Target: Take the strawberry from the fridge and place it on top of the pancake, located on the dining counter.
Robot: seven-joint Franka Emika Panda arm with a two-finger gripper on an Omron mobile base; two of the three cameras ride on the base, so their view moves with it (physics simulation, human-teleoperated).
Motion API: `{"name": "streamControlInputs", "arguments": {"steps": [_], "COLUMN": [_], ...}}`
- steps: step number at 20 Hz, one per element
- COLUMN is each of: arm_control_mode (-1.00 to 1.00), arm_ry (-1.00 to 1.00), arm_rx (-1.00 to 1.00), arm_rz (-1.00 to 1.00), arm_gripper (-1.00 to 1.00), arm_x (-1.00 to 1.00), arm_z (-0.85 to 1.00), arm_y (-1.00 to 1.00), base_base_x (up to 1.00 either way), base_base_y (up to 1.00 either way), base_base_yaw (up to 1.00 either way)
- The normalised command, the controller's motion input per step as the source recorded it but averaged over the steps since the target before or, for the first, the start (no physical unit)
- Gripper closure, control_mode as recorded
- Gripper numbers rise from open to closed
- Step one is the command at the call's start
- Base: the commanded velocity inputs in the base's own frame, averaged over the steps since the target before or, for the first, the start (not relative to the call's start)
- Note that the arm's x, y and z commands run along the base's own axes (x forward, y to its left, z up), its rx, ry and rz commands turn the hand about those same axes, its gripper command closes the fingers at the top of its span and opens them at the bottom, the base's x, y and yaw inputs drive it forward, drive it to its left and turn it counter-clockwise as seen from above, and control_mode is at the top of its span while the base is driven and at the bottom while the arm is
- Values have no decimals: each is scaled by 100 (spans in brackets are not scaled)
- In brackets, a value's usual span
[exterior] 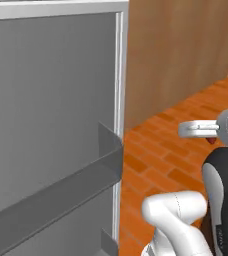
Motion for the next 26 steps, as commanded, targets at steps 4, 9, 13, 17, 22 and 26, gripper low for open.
{"name": "streamControlInputs", "arguments": {"steps": [4,9,13,17,22,26], "arm_control_mode": [100,100,100,100,100,100], "arm_ry": [0,0,0,0,0,0], "arm_rx": [0,0,0,0,0,0], "arm_rz": [0,0,0,0,0,0], "arm_gripper": [100,100,100,100,100,100], "arm_x": [0,0,0,0,0,0], "arm_z": [0,0,0,0,0,0], "arm_y": [0,0,0,0,0,0], "base_base_x": [74,56,85,100,100,100], "base_base_y": [6,-53,0,4,-5,-68], "base_base_yaw": [30,50,58,51,38,9]}}
